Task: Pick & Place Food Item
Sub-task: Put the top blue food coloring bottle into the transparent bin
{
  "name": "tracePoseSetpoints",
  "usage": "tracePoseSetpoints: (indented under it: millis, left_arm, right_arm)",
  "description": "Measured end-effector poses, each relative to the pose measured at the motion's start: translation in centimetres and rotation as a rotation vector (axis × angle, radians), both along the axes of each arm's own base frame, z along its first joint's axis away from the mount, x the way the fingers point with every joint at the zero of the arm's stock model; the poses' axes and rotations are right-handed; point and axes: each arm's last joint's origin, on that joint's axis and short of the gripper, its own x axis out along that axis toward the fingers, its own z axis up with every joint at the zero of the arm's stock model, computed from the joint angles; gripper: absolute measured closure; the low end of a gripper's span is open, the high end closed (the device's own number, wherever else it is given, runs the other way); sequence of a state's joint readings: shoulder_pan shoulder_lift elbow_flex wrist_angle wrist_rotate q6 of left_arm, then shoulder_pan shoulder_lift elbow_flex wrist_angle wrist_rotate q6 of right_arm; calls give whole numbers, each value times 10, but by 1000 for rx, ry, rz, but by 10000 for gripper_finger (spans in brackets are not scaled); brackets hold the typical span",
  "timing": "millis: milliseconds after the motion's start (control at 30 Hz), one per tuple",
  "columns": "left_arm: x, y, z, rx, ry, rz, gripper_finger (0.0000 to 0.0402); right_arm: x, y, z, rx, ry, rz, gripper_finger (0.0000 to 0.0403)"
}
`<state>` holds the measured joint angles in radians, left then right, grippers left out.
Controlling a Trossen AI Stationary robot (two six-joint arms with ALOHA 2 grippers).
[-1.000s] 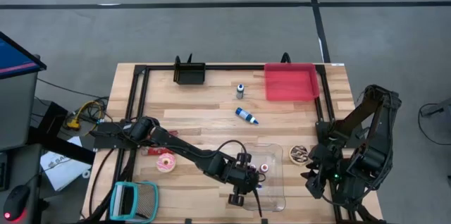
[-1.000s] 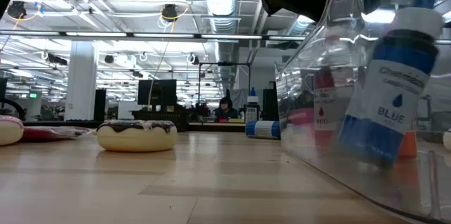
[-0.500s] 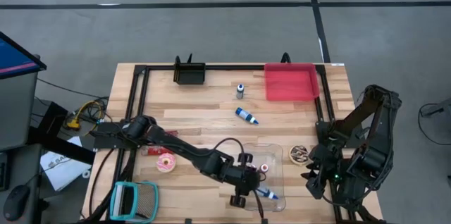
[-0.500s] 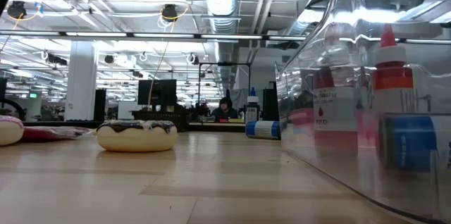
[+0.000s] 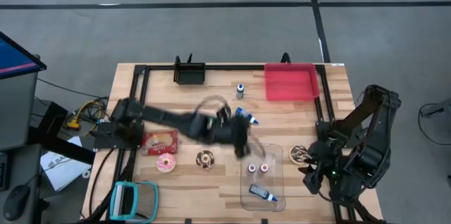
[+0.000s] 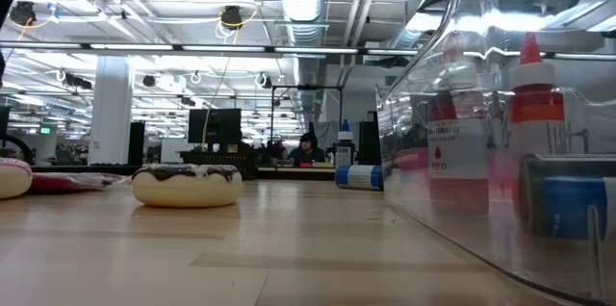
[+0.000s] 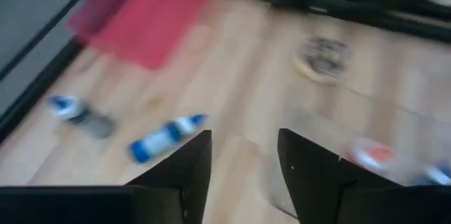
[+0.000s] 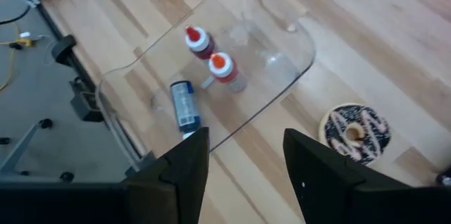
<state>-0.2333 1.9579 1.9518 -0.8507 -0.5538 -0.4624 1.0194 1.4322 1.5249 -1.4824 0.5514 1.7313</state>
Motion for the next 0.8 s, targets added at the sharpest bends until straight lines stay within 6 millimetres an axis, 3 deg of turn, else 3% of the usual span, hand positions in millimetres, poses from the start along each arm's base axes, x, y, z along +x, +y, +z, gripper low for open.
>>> tracePoseSetpoints:
  millis: [233,367,533,800]
  left_arm:
    - [8,127,-3,-193,-16,243,187]
    - [11,178,-18,-211,19,246,177]
    - [22,211,-45,-216,66,179,176]
    - [40,222,-98,-171,207,129,174]
  right_arm:
    - [7,-7,0,-25,-2,-33,228]
    - [8,-8,0,-30,-21,-50,228]
    - [7,-8,0,-25,-21,-64,228]
    - [4,-14,6,14,-38,-90,228]
